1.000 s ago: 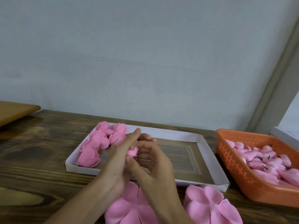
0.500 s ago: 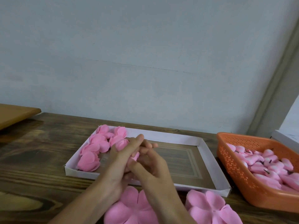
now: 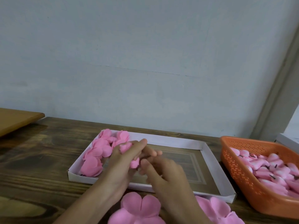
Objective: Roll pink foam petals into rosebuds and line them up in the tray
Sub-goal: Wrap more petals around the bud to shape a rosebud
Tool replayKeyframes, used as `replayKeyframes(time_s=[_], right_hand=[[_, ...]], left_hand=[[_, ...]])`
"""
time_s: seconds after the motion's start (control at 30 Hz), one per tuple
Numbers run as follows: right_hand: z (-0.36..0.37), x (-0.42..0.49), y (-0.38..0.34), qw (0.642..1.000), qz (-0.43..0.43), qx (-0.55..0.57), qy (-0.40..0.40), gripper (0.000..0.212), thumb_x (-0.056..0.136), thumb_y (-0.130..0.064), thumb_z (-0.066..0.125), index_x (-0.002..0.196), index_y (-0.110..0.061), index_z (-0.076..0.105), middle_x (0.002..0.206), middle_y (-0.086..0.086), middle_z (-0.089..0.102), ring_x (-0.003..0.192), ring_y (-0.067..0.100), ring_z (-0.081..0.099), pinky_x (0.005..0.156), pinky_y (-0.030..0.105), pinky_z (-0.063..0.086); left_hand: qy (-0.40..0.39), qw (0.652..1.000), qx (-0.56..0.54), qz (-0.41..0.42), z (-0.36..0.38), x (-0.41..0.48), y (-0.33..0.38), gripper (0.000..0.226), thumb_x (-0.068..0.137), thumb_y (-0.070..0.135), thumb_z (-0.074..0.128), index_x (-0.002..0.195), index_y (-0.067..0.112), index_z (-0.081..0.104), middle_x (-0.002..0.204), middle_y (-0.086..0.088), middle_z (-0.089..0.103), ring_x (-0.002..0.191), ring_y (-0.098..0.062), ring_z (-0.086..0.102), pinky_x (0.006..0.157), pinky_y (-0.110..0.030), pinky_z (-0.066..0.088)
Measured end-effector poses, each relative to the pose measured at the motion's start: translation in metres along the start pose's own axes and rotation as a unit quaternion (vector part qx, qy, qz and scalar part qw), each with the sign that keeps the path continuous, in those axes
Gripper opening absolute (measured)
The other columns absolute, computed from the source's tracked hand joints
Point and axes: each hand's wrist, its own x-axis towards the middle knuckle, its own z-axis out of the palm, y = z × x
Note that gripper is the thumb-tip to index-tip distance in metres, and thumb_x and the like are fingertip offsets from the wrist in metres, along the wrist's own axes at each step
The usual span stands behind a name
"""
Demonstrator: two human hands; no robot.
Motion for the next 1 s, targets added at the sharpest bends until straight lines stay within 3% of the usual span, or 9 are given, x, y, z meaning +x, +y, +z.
replayKeyframes(time_s=[0.07,0.13,0.23,0.3,0.43,0.53,0.7,0.83,1.0], right_hand=[[-0.010,0.003,0.003,0.994,-0.037,-0.087,0.059,0.018,0.096,-0.041,0.064,0.082,-0.031,0.072,0.075,-0.023,0.071,0.070,0.002,0.067,0.065,0.027,0.051],[-0.016,0.005,0.003,0.993,-0.036,-0.062,0.097,0.018,0.094,-0.038,0.067,0.077,-0.031,0.069,0.073,-0.023,0.069,0.066,0.001,0.065,0.062,0.023,0.047],[-0.024,0.006,0.002,0.990,-0.034,-0.047,0.130,0.017,0.091,-0.041,0.066,0.077,-0.032,0.066,0.077,-0.024,0.069,0.069,0.000,0.066,0.060,0.020,0.049],[-0.025,0.008,0.004,0.992,-0.027,-0.046,0.118,0.015,0.093,-0.041,0.066,0.080,-0.033,0.067,0.079,-0.023,0.069,0.073,0.000,0.067,0.060,0.018,0.053],[-0.012,0.010,0.004,0.997,-0.026,-0.017,0.071,0.005,0.096,-0.038,0.066,0.097,-0.035,0.069,0.089,-0.024,0.069,0.082,-0.001,0.067,0.068,0.021,0.057],[0.000,0.024,-0.003,0.998,-0.037,-0.030,0.035,0.012,0.096,-0.045,0.065,0.106,-0.040,0.069,0.098,-0.024,0.071,0.089,-0.006,0.066,0.075,0.018,0.057],[0.021,0.066,-0.019,0.995,-0.048,-0.087,-0.029,0.025,0.092,-0.042,0.070,0.115,-0.032,0.074,0.107,-0.011,0.075,0.090,0.004,0.069,0.084,0.025,0.053],[0.027,0.094,-0.017,0.995,-0.004,-0.052,-0.084,0.019,0.085,-0.028,0.078,0.104,-0.030,0.077,0.101,-0.006,0.078,0.095,0.010,0.071,0.088,0.033,0.059],[0.021,0.113,-0.011,0.987,0.000,0.006,-0.160,0.022,0.078,-0.013,0.087,0.097,-0.014,0.075,0.104,0.011,0.078,0.100,0.024,0.073,0.098,0.050,0.057]], left_hand=[[0.080,0.993,0.085,0.032,-0.011,0.007,0.002,0.039,0.082,0.043,0.081,0.070,0.008,0.068,0.073,-0.016,0.070,0.076,-0.029,0.074,0.080,-0.049,0.061],[0.132,0.971,0.200,0.009,-0.026,0.014,0.005,0.041,0.089,0.041,0.075,0.058,0.018,0.064,0.054,-0.006,0.060,0.060,-0.033,0.067,0.075,-0.053,0.059],[0.159,0.956,0.247,-0.024,-0.051,0.025,0.006,0.026,0.095,0.033,0.073,0.079,0.013,0.067,0.045,0.005,0.054,0.050,-0.020,0.065,0.084,-0.061,0.060],[0.121,0.953,0.274,-0.043,-0.063,0.031,0.005,0.018,0.093,0.027,0.073,0.096,0.009,0.072,0.054,-0.001,0.063,0.059,-0.015,0.069,0.088,-0.063,0.058],[0.084,0.931,0.353,-0.041,-0.068,0.034,0.003,0.008,0.093,0.014,0.070,0.089,0.008,0.072,0.087,-0.002,0.076,0.088,-0.012,0.075,0.076,-0.028,0.062],[0.093,0.929,0.356,-0.028,-0.061,0.037,-0.002,0.009,0.096,0.000,0.065,0.099,0.008,0.064,0.101,-0.018,0.073,0.092,-0.032,0.073,0.086,-0.046,0.062],[0.071,0.904,0.421,-0.019,-0.055,0.038,-0.006,0.018,0.096,0.003,0.065,0.102,0.018,0.057,0.098,-0.004,0.064,0.088,-0.023,0.063,0.077,-0.031,0.054],[0.103,0.909,0.402,-0.025,-0.052,0.036,-0.012,0.038,0.095,0.006,0.069,0.123,0.021,0.049,0.115,-0.003,0.063,0.104,-0.025,0.065,0.094,-0.043,0.056],[0.084,0.940,0.329,-0.035,-0.054,0.038,-0.012,0.063,0.099,0.002,0.060,0.136,0.034,0.021,0.100,-0.012,0.066,0.072,-0.018,0.063,0.055,-0.023,0.048]])
